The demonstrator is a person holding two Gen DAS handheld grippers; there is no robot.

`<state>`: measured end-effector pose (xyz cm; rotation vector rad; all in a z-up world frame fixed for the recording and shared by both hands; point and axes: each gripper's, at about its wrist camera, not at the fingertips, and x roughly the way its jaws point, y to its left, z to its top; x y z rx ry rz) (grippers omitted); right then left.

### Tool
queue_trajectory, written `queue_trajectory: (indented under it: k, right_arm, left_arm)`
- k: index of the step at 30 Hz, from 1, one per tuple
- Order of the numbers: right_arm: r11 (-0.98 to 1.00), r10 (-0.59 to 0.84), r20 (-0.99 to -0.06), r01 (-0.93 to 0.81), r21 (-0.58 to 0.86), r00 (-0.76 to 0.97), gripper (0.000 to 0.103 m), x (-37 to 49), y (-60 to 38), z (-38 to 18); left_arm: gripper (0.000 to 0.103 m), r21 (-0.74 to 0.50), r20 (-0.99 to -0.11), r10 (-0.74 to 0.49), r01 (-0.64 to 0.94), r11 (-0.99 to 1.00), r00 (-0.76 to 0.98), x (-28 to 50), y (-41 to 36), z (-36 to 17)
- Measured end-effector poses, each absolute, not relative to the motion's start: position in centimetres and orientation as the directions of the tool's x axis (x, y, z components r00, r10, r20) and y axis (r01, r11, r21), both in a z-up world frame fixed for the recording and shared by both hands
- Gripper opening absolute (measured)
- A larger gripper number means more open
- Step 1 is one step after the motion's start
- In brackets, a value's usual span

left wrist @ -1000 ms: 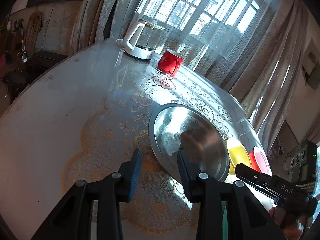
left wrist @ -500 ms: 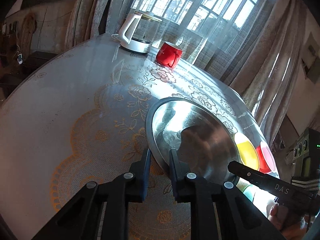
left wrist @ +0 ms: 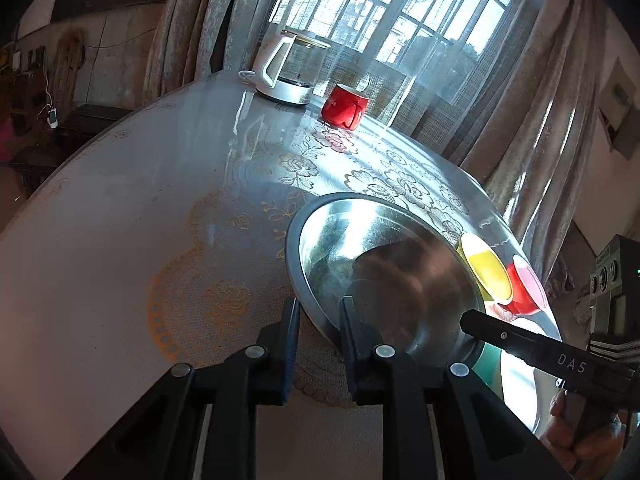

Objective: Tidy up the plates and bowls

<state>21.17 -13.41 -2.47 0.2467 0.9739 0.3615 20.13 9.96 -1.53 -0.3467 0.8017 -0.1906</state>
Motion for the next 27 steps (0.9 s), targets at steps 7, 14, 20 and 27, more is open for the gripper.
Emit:
queue_trajectory:
  k: [7, 14, 20, 27]
  right_arm:
    - [0.905, 0.425, -0.759, -0.221, 0.364, 0.493, 0.023, 17.8, -12.3, -2.4]
    - [0.900, 0.436, -0.757, -0.258, 0.352, 0.487, 0.024, 14.3, -11.1, -2.3]
    - [0.879, 0.477, -0.748, -0.267, 0.396, 0.462, 0.024, 12.0, -11.2, -2.8]
    - [0.862, 0.506, -0.735, -0.277, 0.424, 0.451, 0.024, 10.3, -11.4, -3.4]
  left_arm:
    - [0.021, -0.386, -0.667, -0.298, 0.025, 0.922, 0.683, 16.3, 11.4, -1.7]
    - [0.021, -0.385, -0.665, -0.288, 0.014, 0.923, 0.689, 12.7, 12.5, -1.8]
    - [0.020, -0.369, -0.662, -0.283, 0.027, 0.929, 0.694, 10.0, 12.9, -1.8]
    - [0.020, -0.348, -0.663, -0.282, 0.048, 0.936, 0.693, 8.6, 12.8, -1.7]
